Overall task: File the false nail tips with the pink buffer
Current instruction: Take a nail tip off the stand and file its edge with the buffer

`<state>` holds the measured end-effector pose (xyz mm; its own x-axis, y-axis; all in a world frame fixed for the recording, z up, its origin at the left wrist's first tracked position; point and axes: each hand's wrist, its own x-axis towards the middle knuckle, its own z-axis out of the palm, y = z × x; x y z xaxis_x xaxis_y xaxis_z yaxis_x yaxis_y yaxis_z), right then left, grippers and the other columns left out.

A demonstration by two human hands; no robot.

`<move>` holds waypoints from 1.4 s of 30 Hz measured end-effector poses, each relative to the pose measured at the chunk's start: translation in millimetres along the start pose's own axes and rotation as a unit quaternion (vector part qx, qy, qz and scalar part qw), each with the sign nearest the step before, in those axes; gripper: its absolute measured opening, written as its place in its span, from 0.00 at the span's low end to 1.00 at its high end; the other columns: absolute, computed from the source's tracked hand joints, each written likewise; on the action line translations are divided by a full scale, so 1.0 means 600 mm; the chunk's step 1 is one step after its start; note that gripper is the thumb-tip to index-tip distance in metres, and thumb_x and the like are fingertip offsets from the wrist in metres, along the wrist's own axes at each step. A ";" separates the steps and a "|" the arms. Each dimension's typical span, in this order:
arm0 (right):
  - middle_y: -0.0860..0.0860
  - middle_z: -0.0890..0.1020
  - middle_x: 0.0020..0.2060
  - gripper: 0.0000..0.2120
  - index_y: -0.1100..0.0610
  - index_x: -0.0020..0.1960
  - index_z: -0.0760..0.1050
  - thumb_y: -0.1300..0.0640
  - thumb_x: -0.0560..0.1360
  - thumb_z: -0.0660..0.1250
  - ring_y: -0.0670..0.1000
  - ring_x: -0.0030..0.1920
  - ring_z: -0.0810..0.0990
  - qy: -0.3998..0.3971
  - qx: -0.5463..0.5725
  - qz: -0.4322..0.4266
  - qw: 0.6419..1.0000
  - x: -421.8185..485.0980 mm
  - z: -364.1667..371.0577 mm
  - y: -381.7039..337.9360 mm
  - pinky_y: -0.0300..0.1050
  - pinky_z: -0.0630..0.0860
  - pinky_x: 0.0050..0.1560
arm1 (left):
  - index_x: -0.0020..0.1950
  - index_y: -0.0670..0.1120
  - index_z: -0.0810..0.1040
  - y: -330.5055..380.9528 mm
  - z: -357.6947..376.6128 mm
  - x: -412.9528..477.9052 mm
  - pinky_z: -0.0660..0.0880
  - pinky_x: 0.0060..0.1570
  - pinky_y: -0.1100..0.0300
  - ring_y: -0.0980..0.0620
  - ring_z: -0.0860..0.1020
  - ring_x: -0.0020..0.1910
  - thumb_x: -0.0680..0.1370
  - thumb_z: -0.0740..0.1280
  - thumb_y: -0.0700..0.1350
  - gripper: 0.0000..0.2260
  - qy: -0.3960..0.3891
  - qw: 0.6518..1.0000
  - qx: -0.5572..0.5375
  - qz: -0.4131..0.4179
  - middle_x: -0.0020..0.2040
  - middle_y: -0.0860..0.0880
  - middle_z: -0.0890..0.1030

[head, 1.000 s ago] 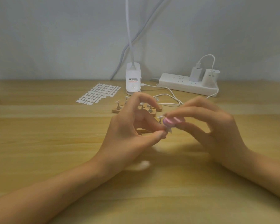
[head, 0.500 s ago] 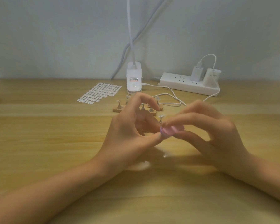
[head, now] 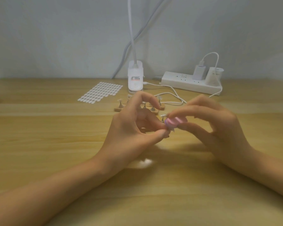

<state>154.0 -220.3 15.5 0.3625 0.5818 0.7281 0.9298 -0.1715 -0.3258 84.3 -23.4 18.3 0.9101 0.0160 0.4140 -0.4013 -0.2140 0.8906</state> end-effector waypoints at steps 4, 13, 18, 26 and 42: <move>0.54 0.80 0.45 0.10 0.52 0.57 0.80 0.60 0.78 0.71 0.47 0.49 0.79 -0.013 -0.002 -0.032 0.999 0.000 0.001 0.001 0.39 0.75 0.53 | 0.53 0.51 0.72 0.001 0.000 0.000 0.75 0.34 0.64 0.53 0.85 0.37 0.69 0.80 0.46 0.20 -0.004 1.000 0.002 0.003 0.36 0.51 0.85; 0.54 0.79 0.44 0.09 0.52 0.57 0.80 0.60 0.78 0.70 0.47 0.48 0.78 0.003 -0.018 -0.004 1.000 -0.001 0.000 0.002 0.39 0.74 0.51 | 0.52 0.51 0.72 -0.003 -0.001 0.000 0.82 0.44 0.51 0.49 0.87 0.40 0.69 0.79 0.42 0.20 0.000 1.000 -0.010 -0.013 0.38 0.48 0.86; 0.53 0.78 0.45 0.09 0.52 0.57 0.81 0.62 0.79 0.71 0.47 0.48 0.79 -0.007 -0.019 -0.018 1.000 -0.002 0.001 0.004 0.41 0.75 0.52 | 0.52 0.50 0.72 -0.002 0.000 0.000 0.80 0.41 0.53 0.50 0.86 0.38 0.68 0.79 0.44 0.20 -0.004 1.000 -0.003 -0.013 0.36 0.49 0.85; 0.54 0.79 0.46 0.11 0.52 0.59 0.80 0.61 0.78 0.70 0.47 0.49 0.79 0.003 -0.016 -0.018 1.000 -0.002 -0.001 0.005 0.44 0.76 0.51 | 0.53 0.49 0.72 -0.002 -0.002 -0.001 0.79 0.39 0.61 0.49 0.86 0.39 0.70 0.79 0.41 0.19 -0.002 1.000 -0.015 -0.008 0.37 0.48 0.85; 0.53 0.79 0.46 0.11 0.51 0.59 0.79 0.60 0.78 0.71 0.44 0.50 0.78 0.003 -0.028 -0.027 0.999 -0.002 -0.001 0.003 0.39 0.75 0.52 | 0.52 0.48 0.71 -0.002 -0.003 0.001 0.80 0.42 0.57 0.48 0.86 0.40 0.68 0.80 0.40 0.21 -0.009 0.999 -0.041 -0.017 0.38 0.47 0.86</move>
<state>155.2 -221.7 14.5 0.3118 0.5860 0.7479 0.9501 -0.1839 -0.2520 85.4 -21.6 18.0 0.9250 0.0042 0.3800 -0.3762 -0.1329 0.9170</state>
